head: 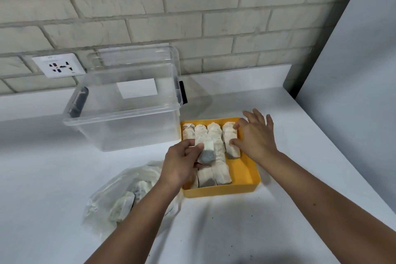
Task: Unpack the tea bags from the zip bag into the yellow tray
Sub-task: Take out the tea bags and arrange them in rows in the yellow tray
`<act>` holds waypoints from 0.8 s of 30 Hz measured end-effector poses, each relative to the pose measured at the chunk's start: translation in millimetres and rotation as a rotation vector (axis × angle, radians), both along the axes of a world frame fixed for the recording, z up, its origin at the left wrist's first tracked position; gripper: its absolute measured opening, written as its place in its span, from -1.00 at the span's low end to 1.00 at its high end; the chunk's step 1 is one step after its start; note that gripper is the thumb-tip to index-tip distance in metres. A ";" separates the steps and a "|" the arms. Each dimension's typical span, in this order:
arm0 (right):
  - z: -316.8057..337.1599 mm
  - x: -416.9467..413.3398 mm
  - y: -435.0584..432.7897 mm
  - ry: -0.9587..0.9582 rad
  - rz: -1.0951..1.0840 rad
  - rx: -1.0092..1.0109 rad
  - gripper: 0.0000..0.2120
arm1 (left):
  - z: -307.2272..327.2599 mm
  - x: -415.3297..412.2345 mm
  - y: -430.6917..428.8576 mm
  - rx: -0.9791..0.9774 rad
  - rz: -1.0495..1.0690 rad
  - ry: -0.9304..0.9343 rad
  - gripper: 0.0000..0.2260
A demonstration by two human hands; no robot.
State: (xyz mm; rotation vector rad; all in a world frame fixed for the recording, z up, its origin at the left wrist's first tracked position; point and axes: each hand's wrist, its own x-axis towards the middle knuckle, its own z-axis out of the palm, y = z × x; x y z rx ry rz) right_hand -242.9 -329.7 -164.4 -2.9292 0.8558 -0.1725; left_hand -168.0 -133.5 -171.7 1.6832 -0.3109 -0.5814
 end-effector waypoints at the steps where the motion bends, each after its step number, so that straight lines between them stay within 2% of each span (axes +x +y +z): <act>1: 5.4 -2.8 4.4 -0.101 0.036 0.002 -0.70 | 0.4 -0.4 0.9 -0.010 0.007 0.028 -0.86; 2: 11.4 -6.5 10.7 -0.230 0.082 0.037 -0.75 | 1.9 -0.9 1.5 -0.021 0.012 0.059 -0.85; 4: 23.4 -14.5 26.0 -0.450 0.155 0.275 -0.84 | 3.1 -1.4 1.7 -0.046 0.011 0.109 -0.86; 6: 30.5 -20.4 42.7 -0.472 0.196 0.545 -0.84 | 4.0 -3.0 0.8 -0.063 -0.004 0.138 -0.82; 9: 28.9 -20.9 51.5 -0.426 0.231 0.503 -0.83 | 3.8 -6.8 -1.1 -0.057 -0.031 0.136 -0.75; 15: 28.6 -28.8 45.2 -0.495 0.138 0.509 -0.92 | 6.6 -8.2 -0.8 -0.054 -0.036 0.184 -0.73; 18: 33.0 -37.7 36.9 -0.432 0.121 0.449 -0.91 | 7.5 -6.3 -1.1 -0.059 -0.023 0.193 -0.77; 22: 39.0 -51.8 24.0 -0.125 0.148 0.341 -0.88 | 6.3 -1.6 -2.5 -0.019 0.014 0.114 -0.91; 24: 37.1 -56.7 21.4 0.001 0.155 0.319 -0.88 | 6.1 -0.2 -3.1 0.013 0.010 0.058 -0.89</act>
